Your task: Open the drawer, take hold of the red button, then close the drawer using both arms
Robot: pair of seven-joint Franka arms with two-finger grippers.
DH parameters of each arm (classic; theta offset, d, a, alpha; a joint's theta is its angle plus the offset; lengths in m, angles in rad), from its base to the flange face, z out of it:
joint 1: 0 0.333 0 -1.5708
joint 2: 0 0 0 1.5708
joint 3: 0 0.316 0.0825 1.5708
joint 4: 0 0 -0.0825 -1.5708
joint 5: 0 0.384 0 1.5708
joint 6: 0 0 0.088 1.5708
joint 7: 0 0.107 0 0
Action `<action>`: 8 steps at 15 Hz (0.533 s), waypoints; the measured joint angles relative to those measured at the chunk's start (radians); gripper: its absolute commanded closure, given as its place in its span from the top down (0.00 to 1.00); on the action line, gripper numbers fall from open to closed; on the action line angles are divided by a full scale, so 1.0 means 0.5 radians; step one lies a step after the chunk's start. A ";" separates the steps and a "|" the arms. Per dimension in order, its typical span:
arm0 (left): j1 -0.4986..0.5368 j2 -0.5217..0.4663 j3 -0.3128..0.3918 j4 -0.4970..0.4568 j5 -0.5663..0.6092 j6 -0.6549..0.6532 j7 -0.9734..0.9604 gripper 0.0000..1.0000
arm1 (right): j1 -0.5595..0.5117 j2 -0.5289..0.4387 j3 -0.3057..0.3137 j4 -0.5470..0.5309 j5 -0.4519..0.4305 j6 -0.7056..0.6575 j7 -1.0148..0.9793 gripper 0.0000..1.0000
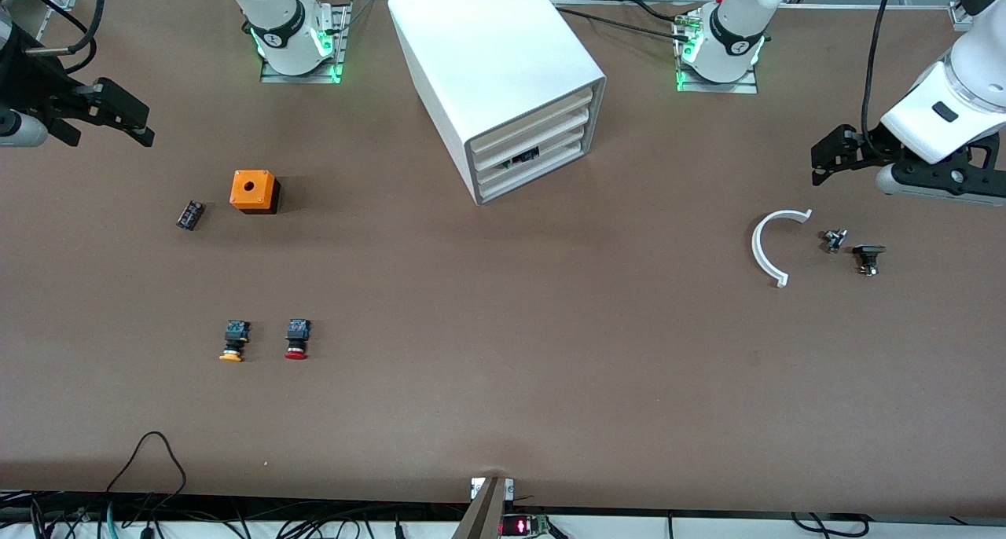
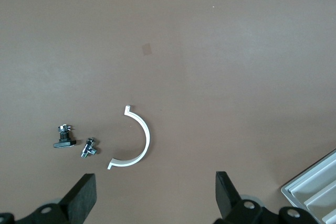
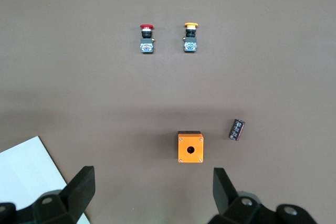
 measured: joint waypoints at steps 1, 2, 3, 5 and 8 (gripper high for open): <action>0.000 -0.009 0.001 -0.018 0.000 -0.011 0.000 1.00 | 0.000 0.000 0.000 0.001 0.000 0.003 0.000 0.99; 0.000 -0.012 0.001 -0.025 0.000 -0.035 0.000 1.00 | 0.000 0.000 0.000 0.002 0.000 0.004 -0.004 0.99; 0.002 -0.013 0.003 -0.026 0.000 -0.058 0.000 1.00 | 0.000 0.000 0.000 0.003 0.000 0.010 -0.017 0.99; 0.015 -0.013 0.006 -0.026 0.000 -0.073 0.000 1.00 | 0.000 0.006 0.000 0.018 0.001 0.019 -0.027 0.99; 0.022 -0.013 0.015 -0.026 0.000 -0.095 0.001 1.00 | 0.000 0.023 0.000 0.054 0.001 0.020 -0.027 0.99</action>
